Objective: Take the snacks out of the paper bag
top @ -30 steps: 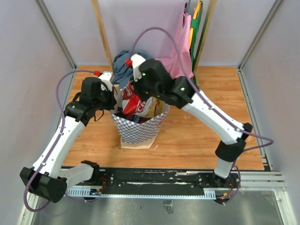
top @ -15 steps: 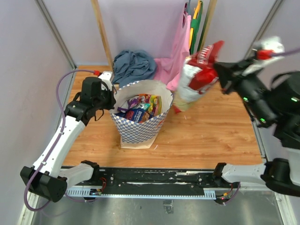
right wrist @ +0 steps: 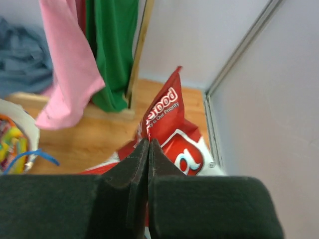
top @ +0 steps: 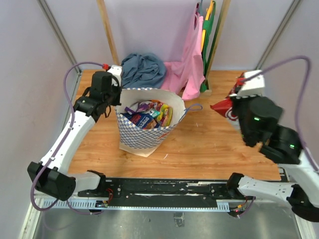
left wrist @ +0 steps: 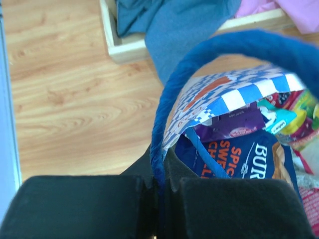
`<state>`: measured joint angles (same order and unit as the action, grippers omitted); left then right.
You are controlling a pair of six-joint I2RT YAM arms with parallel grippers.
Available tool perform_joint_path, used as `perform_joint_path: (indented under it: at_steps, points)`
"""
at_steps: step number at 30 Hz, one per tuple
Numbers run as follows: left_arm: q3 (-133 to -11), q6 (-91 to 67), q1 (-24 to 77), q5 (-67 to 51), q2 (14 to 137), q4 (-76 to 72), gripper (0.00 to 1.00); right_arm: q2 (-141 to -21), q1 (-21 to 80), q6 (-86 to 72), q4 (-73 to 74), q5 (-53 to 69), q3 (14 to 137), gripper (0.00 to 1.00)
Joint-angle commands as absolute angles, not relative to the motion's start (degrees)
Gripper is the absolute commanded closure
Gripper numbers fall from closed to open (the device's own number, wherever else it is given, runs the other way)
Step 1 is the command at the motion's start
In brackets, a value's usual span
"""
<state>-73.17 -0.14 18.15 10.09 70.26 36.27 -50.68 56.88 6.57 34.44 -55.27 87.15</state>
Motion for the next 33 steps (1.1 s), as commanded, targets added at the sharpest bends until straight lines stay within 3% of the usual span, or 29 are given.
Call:
perform_joint_path:
  at_steps: [1, 5, 12, 13, 15, 16, 17, 21, 24, 25, 26, 29, 33]
  points:
    - [-81.27, 8.05, 18.37, 14.64, 72.07, 24.58, 1.00, -54.27, 43.86, -3.15, 36.25, -41.76, 81.33, 0.99]
    - [-87.03, 13.53, 18.32, 16.44, 74.80, 22.98, 0.99, -58.78, 23.77, -8.33, 33.79, -20.50, 75.48, 0.99]
    - [-93.61, 20.47, 18.35, 16.87, 76.45, 18.35, 0.99, -63.88, 9.45, -13.08, 31.14, -9.69, 71.77, 0.98]
    - [-94.03, 21.31, 18.35, 15.13, 76.41, 17.98, 0.99, -64.73, 8.32, -13.49, 30.97, -7.25, 71.18, 0.84]
    - [-93.02, 22.68, 18.35, 10.12, 75.53, 16.75, 0.99, -66.11, 7.57, -13.59, 31.07, -3.76, 70.02, 0.27]
    - [-91.71, 22.71, 18.30, 6.96, 74.79, 16.22, 0.99, -66.29, 7.56, -13.79, 31.11, -1.94, 69.35, 0.06]
    - [-89.89, 22.72, 18.28, 3.47, 73.71, 15.66, 0.99, -66.00, 7.56, -14.16, 30.80, -0.15, 68.47, 0.01]
    - [-77.88, 23.06, 20.27, -10.15, 66.69, 11.91, 0.95, -60.89, 8.73, -16.26, 28.02, 4.74, 64.61, 0.01]
    - [-67.87, 22.11, 25.14, -12.18, 60.28, 8.22, 0.69, -55.00, 12.80, -16.87, 26.06, 6.35, 62.76, 0.01]
    - [-64.47, 21.77, 27.04, -11.06, 57.85, 8.04, 0.53, -53.67, 15.69, -16.81, 25.33, 6.77, 62.01, 0.01]
    - [-62.28, 21.38, 28.73, -9.69, 56.35, 8.06, 0.45, -52.40, 18.34, -16.70, 25.04, 6.50, 61.54, 0.01]
    - [-57.55, 17.67, 33.04, -3.17, 53.10, 9.84, 0.31, -50.83, 30.13, -14.67, 24.37, 0.35, 60.38, 0.01]
    - [-53.28, 9.84, 33.49, -3.08, 48.16, 10.51, 0.17, -54.20, 49.94, -9.50, 21.77, -19.67, 57.76, 0.02]
